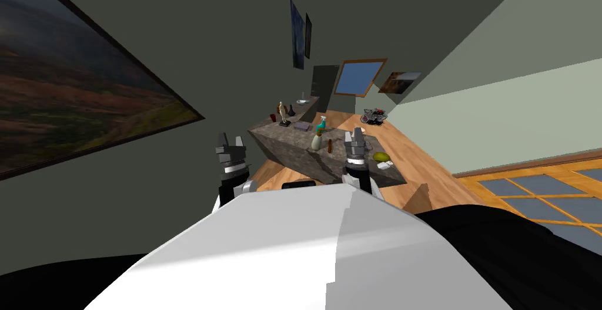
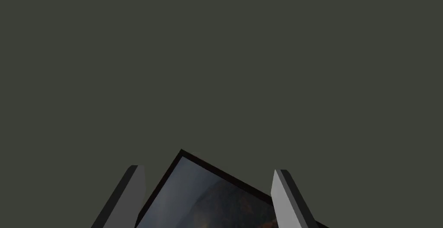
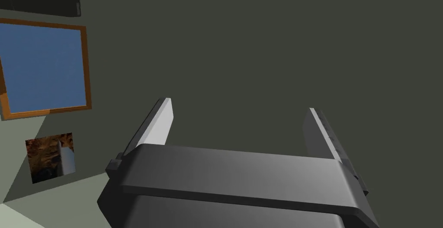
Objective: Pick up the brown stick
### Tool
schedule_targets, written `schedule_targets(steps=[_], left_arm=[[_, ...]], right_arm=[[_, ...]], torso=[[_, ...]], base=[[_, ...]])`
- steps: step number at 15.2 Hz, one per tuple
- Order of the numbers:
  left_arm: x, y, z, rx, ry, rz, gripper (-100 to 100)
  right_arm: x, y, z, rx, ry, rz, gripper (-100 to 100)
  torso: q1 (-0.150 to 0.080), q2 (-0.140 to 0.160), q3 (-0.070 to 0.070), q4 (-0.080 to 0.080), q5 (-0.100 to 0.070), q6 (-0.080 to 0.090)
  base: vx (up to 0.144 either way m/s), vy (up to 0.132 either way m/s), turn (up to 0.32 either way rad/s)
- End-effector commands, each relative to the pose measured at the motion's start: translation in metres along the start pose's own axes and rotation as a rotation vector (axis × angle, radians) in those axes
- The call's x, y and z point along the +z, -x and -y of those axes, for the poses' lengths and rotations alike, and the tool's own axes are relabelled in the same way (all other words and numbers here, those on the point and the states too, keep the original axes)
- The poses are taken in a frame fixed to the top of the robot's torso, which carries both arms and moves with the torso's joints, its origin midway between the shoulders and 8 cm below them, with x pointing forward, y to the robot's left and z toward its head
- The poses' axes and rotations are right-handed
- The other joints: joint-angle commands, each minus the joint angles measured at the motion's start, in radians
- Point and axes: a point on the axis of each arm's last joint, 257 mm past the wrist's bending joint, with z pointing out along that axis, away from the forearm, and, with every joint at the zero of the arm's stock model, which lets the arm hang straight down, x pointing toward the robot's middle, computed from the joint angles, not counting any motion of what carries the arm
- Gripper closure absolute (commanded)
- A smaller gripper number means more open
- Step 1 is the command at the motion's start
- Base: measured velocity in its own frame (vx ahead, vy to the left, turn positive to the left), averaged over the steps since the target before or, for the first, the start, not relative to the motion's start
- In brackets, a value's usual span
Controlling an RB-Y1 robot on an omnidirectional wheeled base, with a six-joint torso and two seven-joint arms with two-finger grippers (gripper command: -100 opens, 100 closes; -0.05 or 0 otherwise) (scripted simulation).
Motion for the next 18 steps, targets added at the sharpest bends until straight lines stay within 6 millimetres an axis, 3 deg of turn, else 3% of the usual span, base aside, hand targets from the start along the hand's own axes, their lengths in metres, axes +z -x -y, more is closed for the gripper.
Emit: schedule_targets(steps=[1, 11, 18], left_arm=[[0.0, 0.0, 0.0, 0.0, 0.0, 0.0, 0], [0.0, 0.0, 0.0, 0.0, 0.0, 0.0, 0], [0.0, 0.0, 0.0, 0.0, 0.0, 0.0, 0]], right_arm=[[-0.009, -0.004, 0.006, -0.072, -0.023, -0.065, -100], [-0.059, -0.016, 0.042, -0.379, -0.129, -0.347, -100], [-0.119, -0.015, 0.074, -0.634, -0.205, -0.624, -100]], torso=[[0.0, 0.0, 0.0, 0.0, 0.0, 0.0], [-0.001, 0.0, 0.0, 0.0, 0.0, 0.0], [-0.001, -0.001, 0.0, 0.0, 0.0, 0.0]], base=[[0.002, -0.028, 0.207], [0.002, -0.038, 0.258], [-0.005, -0.044, 0.322]])
